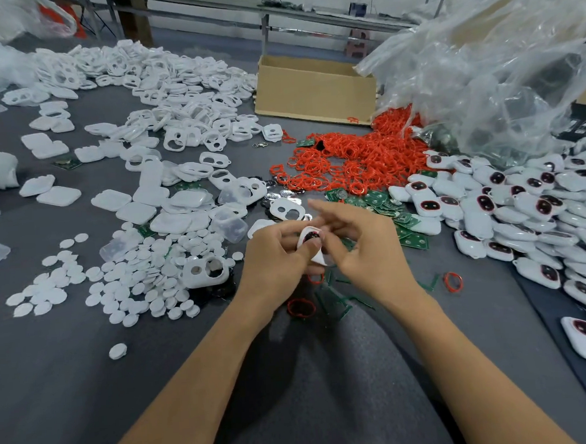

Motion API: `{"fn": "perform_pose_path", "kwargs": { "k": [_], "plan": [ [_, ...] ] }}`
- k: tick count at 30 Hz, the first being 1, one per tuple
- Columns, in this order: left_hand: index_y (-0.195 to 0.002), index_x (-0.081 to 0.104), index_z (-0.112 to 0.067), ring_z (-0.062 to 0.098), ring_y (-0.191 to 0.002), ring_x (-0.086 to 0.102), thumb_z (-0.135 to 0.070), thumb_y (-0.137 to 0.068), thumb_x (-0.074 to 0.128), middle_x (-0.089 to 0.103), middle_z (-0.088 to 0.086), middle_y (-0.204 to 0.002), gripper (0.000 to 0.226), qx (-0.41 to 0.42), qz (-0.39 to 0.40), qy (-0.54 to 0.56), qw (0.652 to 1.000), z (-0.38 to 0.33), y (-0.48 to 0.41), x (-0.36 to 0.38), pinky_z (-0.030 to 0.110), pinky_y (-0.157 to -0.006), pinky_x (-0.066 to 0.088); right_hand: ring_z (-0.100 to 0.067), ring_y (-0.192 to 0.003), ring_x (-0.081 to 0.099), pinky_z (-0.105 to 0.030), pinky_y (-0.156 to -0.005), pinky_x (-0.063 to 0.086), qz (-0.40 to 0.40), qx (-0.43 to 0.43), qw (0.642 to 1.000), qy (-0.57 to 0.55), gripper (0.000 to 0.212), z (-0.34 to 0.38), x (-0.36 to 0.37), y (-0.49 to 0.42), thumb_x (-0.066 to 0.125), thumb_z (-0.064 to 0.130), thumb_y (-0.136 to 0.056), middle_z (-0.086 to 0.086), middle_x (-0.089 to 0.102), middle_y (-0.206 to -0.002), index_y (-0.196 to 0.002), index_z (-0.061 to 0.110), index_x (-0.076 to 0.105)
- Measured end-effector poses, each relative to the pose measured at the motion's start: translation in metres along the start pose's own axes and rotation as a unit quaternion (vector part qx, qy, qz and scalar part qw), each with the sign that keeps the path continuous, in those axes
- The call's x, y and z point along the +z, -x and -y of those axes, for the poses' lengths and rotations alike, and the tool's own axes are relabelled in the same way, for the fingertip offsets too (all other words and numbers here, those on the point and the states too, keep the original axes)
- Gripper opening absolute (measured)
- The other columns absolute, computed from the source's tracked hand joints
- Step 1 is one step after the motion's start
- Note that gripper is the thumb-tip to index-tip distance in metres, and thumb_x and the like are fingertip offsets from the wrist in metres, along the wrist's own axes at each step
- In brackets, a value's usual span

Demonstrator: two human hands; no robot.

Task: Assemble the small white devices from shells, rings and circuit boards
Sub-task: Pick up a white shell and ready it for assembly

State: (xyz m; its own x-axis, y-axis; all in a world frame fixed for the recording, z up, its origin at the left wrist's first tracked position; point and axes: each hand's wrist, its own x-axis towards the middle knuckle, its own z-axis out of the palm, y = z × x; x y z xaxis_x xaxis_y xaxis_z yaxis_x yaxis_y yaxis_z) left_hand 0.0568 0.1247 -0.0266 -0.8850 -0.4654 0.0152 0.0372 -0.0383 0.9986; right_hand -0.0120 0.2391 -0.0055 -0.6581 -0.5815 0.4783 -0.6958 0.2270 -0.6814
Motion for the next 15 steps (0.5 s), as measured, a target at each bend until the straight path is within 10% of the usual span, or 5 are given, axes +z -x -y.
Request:
{"fn": "perform_pose_path", "kwargs": {
  "k": [8, 15],
  "plan": [
    [-0.085, 0.072, -0.019, 0.019, -0.069, 0.073, 0.000, -0.091, 0.061, 0.074, 0.001, -0.079, 0.023, 0.013, -0.162, 0.005, 0.987, 0.008, -0.009, -0.005, 0.032, -0.063, 0.060, 0.001, -0.080, 0.061, -0.014, -0.084, 0.048, -0.114, 0.052, 0.992, 0.030, 0.056, -0.006, -0.001, -0.002, 0.042, -0.020, -0.073, 0.002, 0.069, -0.096, -0.113, 0.012, 0.064],
    [-0.076, 0.069, -0.028, 0.013, -0.060, 0.072, 0.001, -0.091, 0.058, 0.074, -0.008, -0.073, 0.034, 0.061, -0.297, 0.075, 0.950, 0.006, -0.012, -0.017, 0.028, -0.062, 0.059, -0.022, -0.100, 0.064, -0.029, -0.092, 0.046, -0.047, 0.016, 0.989, 0.137, 0.049, -0.013, 0.007, 0.002, 0.045, -0.017, -0.071, -0.004, 0.072, -0.103, -0.104, 0.009, 0.072]
  ]
}}
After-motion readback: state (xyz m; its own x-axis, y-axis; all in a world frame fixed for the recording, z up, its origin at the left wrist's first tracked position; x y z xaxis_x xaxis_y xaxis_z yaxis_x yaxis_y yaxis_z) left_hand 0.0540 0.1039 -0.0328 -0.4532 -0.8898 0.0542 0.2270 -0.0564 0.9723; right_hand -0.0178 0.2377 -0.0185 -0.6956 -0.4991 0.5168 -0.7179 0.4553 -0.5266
